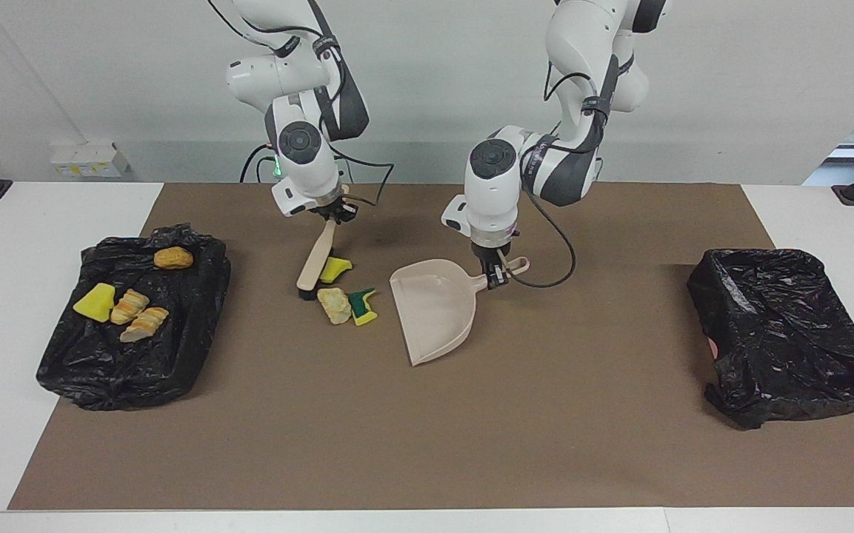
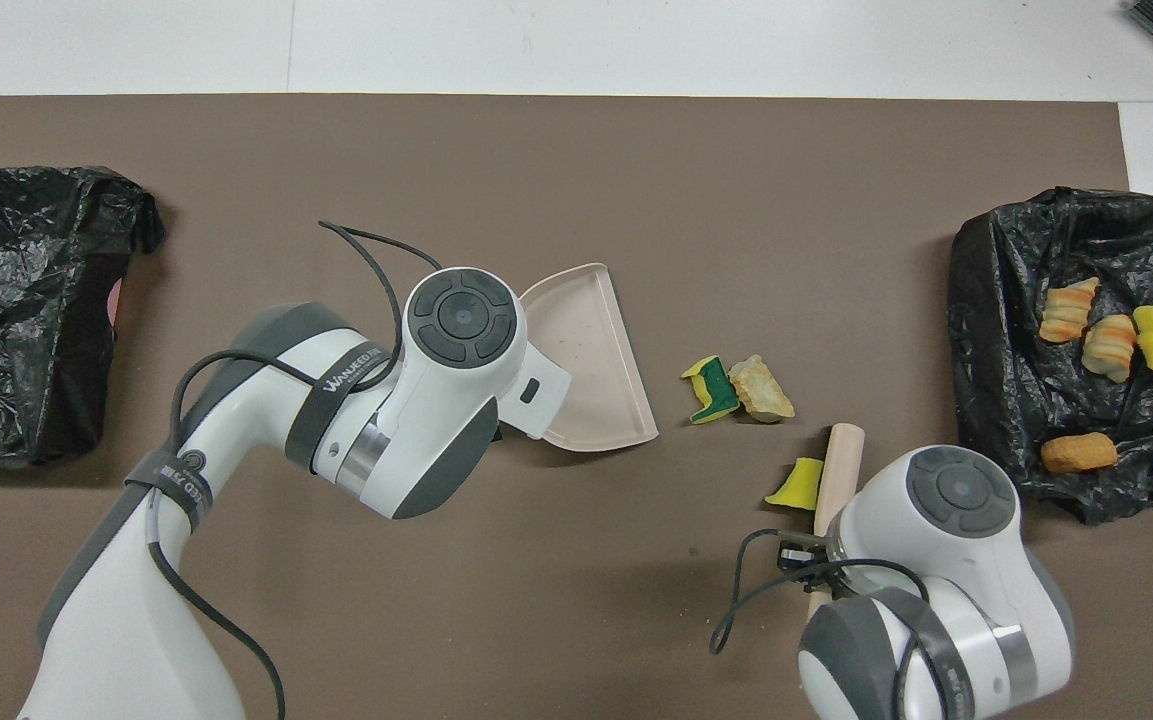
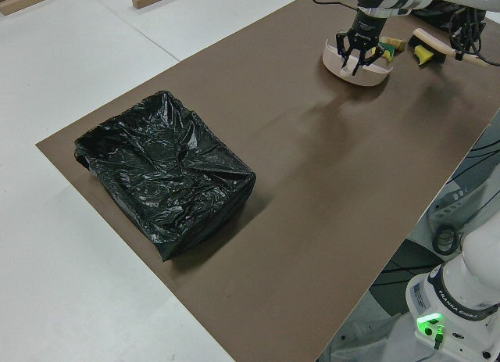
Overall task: Sweep and dump trash in bin
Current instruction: 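Sweep the bread chunk and sponges into the dustpan with the right gripper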
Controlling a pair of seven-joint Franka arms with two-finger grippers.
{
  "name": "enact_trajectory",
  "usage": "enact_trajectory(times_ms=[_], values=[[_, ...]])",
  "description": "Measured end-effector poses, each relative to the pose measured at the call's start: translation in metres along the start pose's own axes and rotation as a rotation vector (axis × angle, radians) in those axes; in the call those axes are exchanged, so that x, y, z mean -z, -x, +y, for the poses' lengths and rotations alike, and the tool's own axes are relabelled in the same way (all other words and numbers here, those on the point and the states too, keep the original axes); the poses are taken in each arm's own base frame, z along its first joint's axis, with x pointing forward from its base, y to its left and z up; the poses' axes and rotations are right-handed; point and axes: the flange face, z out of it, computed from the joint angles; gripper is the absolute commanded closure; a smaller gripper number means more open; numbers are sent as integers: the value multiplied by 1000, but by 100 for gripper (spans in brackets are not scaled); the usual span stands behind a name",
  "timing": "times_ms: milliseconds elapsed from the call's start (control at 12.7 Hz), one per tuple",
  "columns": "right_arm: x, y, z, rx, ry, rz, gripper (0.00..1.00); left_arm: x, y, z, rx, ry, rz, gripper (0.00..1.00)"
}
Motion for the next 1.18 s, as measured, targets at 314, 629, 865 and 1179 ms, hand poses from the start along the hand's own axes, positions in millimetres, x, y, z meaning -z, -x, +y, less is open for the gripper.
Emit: enact_trajectory(times_ms=[314,629,865,1179], values=[[8,-2,-53,131,23,1,100,-5,1,15,-26,-18,2,100],[12,33,-100,377,19,21,100,-11,4,22,-32,-14,-3,100],[31,51,-127,432,-46,22,100,-12,8,24,-32,-12,-6,100],[62,32,-97,422,88,8,100,-14,11,25,-29,-8,-11,100]])
